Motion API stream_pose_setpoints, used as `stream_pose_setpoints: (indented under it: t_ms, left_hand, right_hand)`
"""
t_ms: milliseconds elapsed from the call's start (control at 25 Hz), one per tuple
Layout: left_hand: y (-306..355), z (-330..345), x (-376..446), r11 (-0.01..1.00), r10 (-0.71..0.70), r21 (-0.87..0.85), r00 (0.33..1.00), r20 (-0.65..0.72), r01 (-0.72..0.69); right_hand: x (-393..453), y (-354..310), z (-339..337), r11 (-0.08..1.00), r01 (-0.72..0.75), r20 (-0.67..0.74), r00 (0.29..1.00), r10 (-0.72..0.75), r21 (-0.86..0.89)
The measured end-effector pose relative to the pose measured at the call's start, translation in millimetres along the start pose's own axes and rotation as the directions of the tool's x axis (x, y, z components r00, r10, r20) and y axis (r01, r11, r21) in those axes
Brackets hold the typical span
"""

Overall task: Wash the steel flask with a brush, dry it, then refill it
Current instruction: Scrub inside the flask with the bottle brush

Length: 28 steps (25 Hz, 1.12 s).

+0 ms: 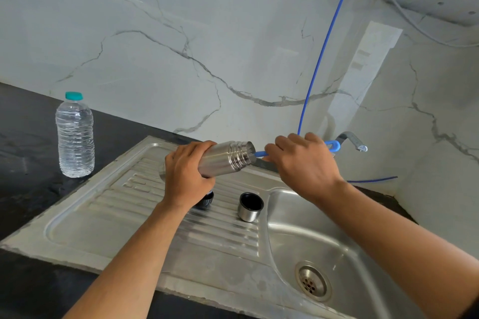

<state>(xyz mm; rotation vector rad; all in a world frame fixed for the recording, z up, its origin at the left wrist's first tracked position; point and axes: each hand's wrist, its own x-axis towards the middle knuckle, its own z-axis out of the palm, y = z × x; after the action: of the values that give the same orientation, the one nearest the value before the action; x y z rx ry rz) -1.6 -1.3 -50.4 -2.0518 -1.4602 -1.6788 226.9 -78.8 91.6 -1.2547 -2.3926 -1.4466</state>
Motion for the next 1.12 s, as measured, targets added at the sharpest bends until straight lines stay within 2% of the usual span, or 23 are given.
stream_pose_setpoints:
  t_ms: [40,160,200,280,320,400,520,640,720,840,1000,1120]
  left_hand:
    - [1,0,0,1.0,0.006,-0.001,1.0,-0.002,-0.006]
    - [-3,-2,-2,0.997,0.07,0.029,0.997,0.012,-0.07]
    - [-6,-3,-1,0.995,0.088,0.043,0.996,0.019,-0.088]
    - [-9,-3,3,0.993,0.091,0.072,0.996,0.02,-0.093]
    - [-9,-3,3,0.993,0.083,0.084,0.996,0.015,-0.084]
    - [-3,1,0,0.993,0.078,0.093,0.997,0.004,-0.078]
    - [3,2,-1,0.988,0.132,0.079,0.991,0.007,-0.132]
    - [-7,-5,4,0.988,0.124,0.094,0.992,-0.018,-0.122]
    - [-12,-5,6,0.993,0.073,0.095,0.997,-0.038,-0.069]
    - [-7,2,2,0.997,-0.003,0.071,0.999,-0.039,0.006]
    - [-1,4,-1,0.999,0.032,0.012,0.999,-0.03,-0.032]
    - [-7,-1,1,0.999,0.046,0.009,0.999,-0.015,-0.045]
  right_hand:
    - [3,0,0,0.998,-0.002,0.037,0.999,0.0,0.062]
    - [12,13,-16,0.959,-0.135,0.346,0.937,0.042,0.25]
    - [12,25,-22,0.933,-0.194,0.431,0.901,0.047,0.304]
    - [7,51,-40,0.801,-0.418,0.619,0.782,0.077,0.428]
    - [4,59,-44,0.755,-0.475,0.658,0.749,0.076,0.453]
    - [2,52,-43,0.778,-0.465,0.669,0.739,0.078,0.423]
    - [9,20,-26,0.806,-0.382,0.591,0.805,0.05,0.452]
    - [8,26,-27,0.802,-0.377,0.571,0.819,0.056,0.464]
    - [6,40,-39,0.82,-0.391,0.556,0.824,0.109,0.418]
    - [11,37,-45,0.907,-0.331,0.467,0.865,0.183,0.258]
    - [20,4,-27,0.96,-0.181,0.381,0.92,0.089,0.212]
    - [8,22,-28,0.951,-0.159,0.385,0.922,0.046,0.265]
